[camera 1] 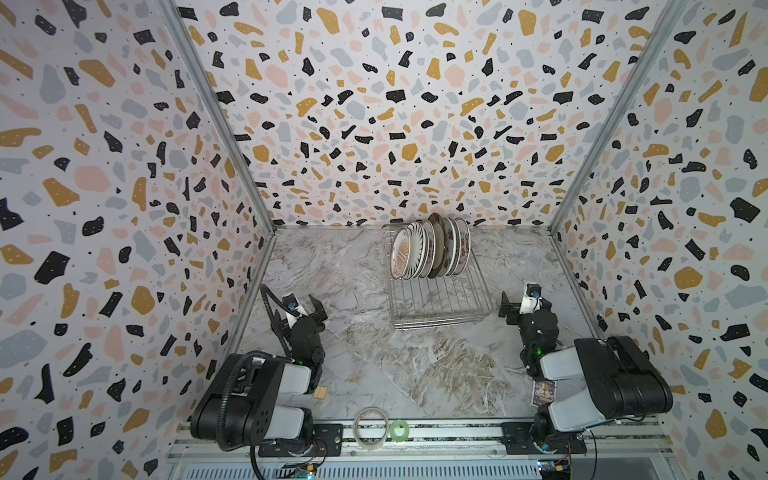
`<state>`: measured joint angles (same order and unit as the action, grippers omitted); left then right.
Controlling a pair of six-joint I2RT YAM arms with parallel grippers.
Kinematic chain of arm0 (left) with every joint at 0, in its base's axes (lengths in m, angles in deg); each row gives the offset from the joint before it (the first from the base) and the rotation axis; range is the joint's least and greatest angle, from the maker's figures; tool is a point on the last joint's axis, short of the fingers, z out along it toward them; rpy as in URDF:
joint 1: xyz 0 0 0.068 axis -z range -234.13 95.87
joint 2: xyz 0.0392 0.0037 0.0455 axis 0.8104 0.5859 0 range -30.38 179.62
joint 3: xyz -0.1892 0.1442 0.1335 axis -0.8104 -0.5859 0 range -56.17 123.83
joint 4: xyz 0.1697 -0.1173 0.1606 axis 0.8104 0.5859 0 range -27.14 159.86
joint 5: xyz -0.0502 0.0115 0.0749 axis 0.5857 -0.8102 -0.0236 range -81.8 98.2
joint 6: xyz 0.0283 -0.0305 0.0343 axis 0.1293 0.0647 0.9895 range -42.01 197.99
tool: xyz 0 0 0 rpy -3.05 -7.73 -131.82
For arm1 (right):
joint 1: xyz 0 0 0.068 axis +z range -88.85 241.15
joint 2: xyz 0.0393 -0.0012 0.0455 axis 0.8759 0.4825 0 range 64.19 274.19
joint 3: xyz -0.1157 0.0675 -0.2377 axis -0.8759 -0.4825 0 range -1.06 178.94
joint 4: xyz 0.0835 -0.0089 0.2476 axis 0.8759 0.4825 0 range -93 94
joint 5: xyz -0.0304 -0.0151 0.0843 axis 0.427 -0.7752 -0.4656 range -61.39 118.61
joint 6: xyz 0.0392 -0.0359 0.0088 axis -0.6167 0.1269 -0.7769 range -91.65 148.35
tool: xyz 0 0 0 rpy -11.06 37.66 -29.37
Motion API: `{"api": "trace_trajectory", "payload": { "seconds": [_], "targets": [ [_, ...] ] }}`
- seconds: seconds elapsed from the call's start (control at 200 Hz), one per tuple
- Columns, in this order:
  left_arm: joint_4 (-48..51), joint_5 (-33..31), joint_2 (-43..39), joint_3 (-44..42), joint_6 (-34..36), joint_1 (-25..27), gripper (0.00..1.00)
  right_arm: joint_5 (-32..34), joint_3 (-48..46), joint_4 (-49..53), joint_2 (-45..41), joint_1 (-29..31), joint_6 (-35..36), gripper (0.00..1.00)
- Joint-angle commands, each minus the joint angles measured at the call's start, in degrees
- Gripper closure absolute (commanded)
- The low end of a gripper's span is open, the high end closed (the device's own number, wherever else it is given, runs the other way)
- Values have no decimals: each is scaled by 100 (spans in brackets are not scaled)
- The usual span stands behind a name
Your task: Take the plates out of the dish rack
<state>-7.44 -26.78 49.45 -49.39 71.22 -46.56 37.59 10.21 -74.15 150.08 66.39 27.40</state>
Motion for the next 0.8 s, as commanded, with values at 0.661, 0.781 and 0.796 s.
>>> {"api": "trace_trajectory", "payload": {
  "seconds": [0.661,0.781,0.796],
  "targets": [
    [-133,-79,-47,60,70,25,0,17,21,-75,-78,21,36,1],
    [-133,-79,-42,62,75,25,0,17,16,-82,-74,21,37,1],
    [-133,-79,-42,60,72,25,0,17,17,-77,-73,21,42,1]
  ]
}}
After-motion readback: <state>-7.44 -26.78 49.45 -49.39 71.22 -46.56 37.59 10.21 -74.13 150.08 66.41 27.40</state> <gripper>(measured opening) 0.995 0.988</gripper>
